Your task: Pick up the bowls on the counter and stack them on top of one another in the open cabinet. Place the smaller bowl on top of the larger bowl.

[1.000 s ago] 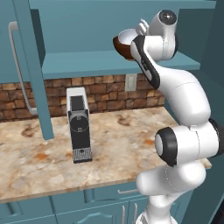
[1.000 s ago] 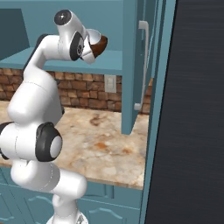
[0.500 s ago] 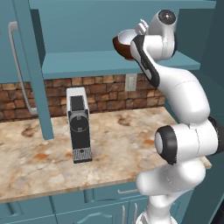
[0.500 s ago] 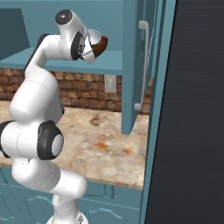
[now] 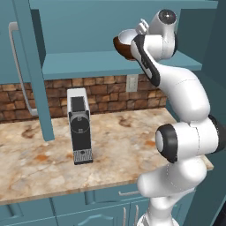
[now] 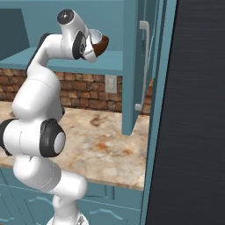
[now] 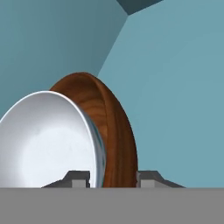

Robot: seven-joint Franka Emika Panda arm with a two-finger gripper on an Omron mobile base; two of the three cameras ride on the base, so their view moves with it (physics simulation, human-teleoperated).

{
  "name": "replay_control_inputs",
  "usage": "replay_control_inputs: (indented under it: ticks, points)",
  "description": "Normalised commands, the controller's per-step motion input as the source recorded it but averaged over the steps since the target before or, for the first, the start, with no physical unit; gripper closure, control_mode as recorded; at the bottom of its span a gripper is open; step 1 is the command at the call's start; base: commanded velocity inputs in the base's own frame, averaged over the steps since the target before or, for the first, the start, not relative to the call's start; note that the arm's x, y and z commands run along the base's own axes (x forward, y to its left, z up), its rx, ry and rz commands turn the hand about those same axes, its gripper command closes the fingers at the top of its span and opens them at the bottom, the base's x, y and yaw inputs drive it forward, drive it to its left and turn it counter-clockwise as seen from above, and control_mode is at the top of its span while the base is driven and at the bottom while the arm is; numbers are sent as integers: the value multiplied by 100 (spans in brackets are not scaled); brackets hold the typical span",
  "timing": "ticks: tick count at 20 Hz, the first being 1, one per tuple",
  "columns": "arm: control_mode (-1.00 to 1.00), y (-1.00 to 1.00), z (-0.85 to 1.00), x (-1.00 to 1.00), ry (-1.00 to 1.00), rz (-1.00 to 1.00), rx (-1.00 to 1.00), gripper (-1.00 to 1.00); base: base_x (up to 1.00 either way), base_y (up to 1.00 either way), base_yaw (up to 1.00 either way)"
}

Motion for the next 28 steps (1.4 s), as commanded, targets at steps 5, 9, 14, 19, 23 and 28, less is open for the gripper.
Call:
replay_control_inputs:
  ticks: [5,9,14,19,23,28]
  points:
    - [-100,0,0,2,0,0,0,-100,0,0,0]
    - [-100,0,14,3,-2,0,1,-100,0,0,0]
    - [-100,-1,41,0,0,-3,0,-100,0,0,0]
    - [-100,-20,45,-39,0,-3,0,-100,0,0,0]
    - [-100,-32,23,-85,-4,0,0,-100,0,0,0]
    - [-100,-37,24,-100,-8,0,1,-100,0,0,0]
